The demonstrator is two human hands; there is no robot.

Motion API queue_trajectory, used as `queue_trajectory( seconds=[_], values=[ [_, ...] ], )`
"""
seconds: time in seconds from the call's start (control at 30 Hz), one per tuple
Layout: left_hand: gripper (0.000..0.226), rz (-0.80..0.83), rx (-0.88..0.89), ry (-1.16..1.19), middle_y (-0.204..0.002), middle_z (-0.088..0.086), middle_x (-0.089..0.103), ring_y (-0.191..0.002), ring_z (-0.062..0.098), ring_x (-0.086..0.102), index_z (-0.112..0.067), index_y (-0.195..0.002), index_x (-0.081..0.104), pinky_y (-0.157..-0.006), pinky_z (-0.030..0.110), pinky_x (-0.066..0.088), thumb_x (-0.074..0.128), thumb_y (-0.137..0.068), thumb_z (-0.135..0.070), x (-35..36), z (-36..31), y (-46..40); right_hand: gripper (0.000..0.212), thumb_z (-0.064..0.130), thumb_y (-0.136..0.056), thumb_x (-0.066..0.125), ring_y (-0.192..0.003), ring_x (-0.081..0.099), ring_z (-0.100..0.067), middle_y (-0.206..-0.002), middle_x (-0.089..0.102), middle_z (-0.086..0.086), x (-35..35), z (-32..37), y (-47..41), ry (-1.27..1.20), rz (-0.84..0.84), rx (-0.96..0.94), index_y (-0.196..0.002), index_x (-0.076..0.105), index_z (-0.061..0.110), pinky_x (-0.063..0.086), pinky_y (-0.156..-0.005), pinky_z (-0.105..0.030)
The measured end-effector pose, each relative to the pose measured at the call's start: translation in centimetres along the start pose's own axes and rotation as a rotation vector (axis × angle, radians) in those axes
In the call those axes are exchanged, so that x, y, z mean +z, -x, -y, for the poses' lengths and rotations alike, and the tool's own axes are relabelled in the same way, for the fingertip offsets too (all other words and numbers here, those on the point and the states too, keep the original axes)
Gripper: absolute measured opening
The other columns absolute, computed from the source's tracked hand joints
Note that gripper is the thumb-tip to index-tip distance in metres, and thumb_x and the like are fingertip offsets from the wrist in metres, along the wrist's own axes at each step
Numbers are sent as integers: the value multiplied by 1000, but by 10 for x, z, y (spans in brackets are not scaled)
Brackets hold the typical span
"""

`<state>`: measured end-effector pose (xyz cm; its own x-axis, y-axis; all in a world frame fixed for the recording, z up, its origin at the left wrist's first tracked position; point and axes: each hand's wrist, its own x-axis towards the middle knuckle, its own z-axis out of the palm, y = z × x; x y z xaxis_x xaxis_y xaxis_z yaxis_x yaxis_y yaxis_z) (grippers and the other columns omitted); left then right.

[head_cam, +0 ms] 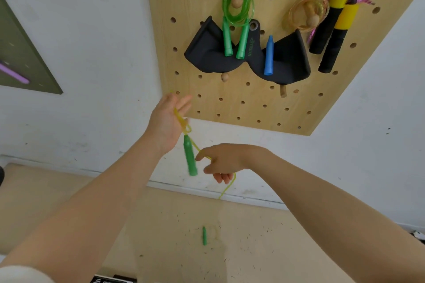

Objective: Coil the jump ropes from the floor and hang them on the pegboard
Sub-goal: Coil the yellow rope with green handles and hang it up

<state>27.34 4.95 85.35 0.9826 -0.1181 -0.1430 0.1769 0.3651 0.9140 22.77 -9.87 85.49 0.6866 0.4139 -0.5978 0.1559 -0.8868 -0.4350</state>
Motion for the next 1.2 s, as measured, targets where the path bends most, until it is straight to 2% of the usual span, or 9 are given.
queue_trajectory(
  seconds=[0.13,0.23,0.37,0.57,0.7,0.83,0.9,1.0,1.2],
  values=[
    [21,51,-30,-413,-128,-2,54,-122,15,48,-20,-107,50,-109,42,23,32,-102,-30,-11,12,6,20,22,-92,55,-41,46,-1,-60,50,5,-22,10,11,15,-293,-215,-100,66,6,40,-54,-16],
    [23,227,-87,-500,-110,6,68,-84,16,66,-15,-99,49,-84,34,38,31,-103,-29,-6,12,17,26,21,-90,60,-49,40,-5,-61,53,-8,-36,7,10,-85,-617,-305,-86,67,-3,32,-52,-17],
    [28,375,-182,-282,-52,0,49,-33,8,24,-14,-82,47,-66,29,52,33,-101,-29,7,4,28,18,26,-82,70,-49,36,-3,-56,46,6,-41,-9,5,-424,-840,-287,-74,63,11,30,-50,-18],
    [39,405,-311,320,-42,-8,34,-29,4,10,-13,-80,50,-34,14,17,25,-99,-35,20,-10,33,29,20,-94,50,-56,37,-10,-60,42,4,-22,-22,-5,-748,-717,-206,-67,58,19,36,-61,-26],
    [32,203,-131,330,-69,1,68,-31,2,28,-7,-90,53,-35,13,27,27,-102,-22,21,-1,21,23,25,-98,40,-53,43,-13,-63,50,-1,-9,-12,-2,-477,-350,-104,-94,62,18,41,-59,-27],
    [23,-67,-71,65,-66,3,69,-45,10,50,-4,-101,46,-58,25,50,29,-103,-19,8,14,4,33,18,-97,43,-53,53,-13,-70,59,-2,-4,3,13,-107,-90,-77,-130,47,18,47,-59,-23],
    [19,-93,-46,-160,-71,5,68,-58,14,61,-6,-109,40,-75,34,53,29,-103,-21,4,21,4,24,18,-94,49,-51,52,-12,-67,59,0,-9,10,22,-23,-148,-166,-113,61,9,46,-60,-22],
    [21,-3,-108,-387,-81,-1,66,-67,15,64,-11,-114,40,-61,27,48,30,-103,-25,10,23,19,21,20,-91,56,-51,48,-10,-59,55,3,-25,10,29,-75,-355,-247,-90,68,3,43,-57,-22],
    [40,370,-286,-228,-44,3,45,-29,10,29,-7,-97,48,-39,19,31,26,-101,-39,29,9,45,24,24,-80,72,-52,35,-4,-56,46,7,-37,-19,28,-503,-763,-285,-73,63,3,31,-52,-18]
  ],
)
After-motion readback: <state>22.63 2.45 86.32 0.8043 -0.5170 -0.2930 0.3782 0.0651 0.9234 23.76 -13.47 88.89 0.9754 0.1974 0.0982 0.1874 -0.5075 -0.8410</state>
